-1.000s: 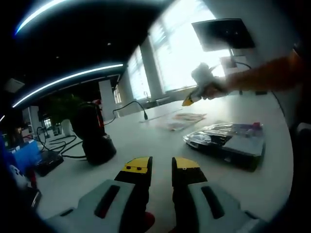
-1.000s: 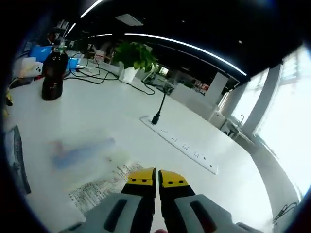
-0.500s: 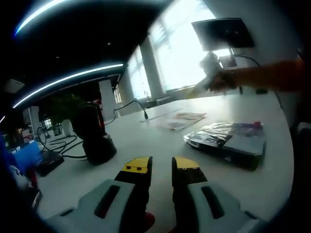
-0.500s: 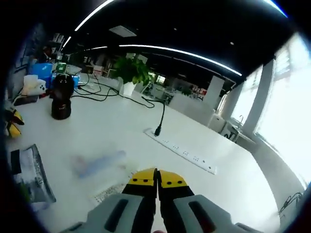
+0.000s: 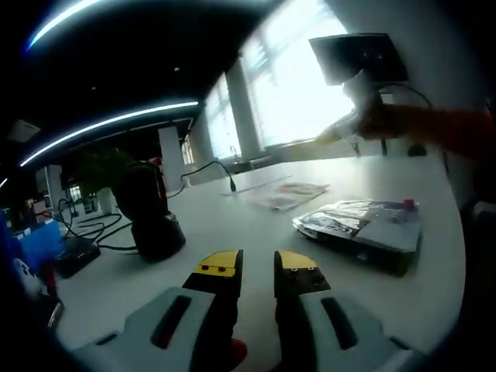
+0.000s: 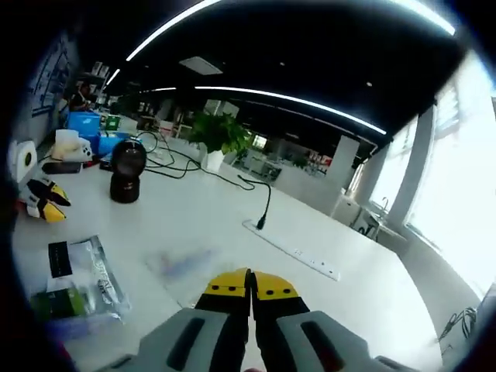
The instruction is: Clip sheet goods on table flip sheet goods clip sheet goods scan sheet goods put sheet goods back to table
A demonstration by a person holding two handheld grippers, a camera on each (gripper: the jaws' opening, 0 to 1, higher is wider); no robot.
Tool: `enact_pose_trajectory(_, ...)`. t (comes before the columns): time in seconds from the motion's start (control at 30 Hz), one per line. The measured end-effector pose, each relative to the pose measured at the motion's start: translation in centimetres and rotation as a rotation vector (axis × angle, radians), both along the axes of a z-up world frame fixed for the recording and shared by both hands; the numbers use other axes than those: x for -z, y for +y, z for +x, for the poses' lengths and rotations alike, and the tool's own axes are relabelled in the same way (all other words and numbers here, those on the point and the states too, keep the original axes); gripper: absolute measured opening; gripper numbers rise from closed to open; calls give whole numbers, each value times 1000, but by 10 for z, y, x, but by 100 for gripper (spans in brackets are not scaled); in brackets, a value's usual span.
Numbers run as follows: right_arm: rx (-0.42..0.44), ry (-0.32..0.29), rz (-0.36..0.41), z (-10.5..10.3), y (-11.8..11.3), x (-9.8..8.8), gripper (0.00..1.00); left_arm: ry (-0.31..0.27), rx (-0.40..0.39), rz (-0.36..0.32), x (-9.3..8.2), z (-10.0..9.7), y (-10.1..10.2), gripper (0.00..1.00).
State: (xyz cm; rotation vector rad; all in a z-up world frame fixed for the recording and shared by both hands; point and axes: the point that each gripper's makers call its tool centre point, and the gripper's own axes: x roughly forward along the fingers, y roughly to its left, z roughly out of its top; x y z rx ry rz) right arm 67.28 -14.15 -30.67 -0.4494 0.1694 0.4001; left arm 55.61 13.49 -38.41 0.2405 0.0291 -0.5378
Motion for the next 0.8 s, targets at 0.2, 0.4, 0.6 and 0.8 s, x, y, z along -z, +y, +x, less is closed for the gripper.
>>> enact_pose_trajectory(0.2, -4, -36, 47, -29, -6, -5, 0, -1, -8, 18, 2, 1, 0, 9)
enact_pose_trajectory(0.4, 5, -88, 36, -51, -11, -9, 0, -2, -15, 21, 2, 1, 1, 9)
enact_pose_trajectory(0.6, -19, -92, 67, -70, -9, -7, 0, -3, -22, 24, 2, 1, 2, 9)
enact_pose_trajectory(0.8, -30, -86, 104, -86, -10, -1, 0, -5, -25, 22, 1, 1, 3, 9)
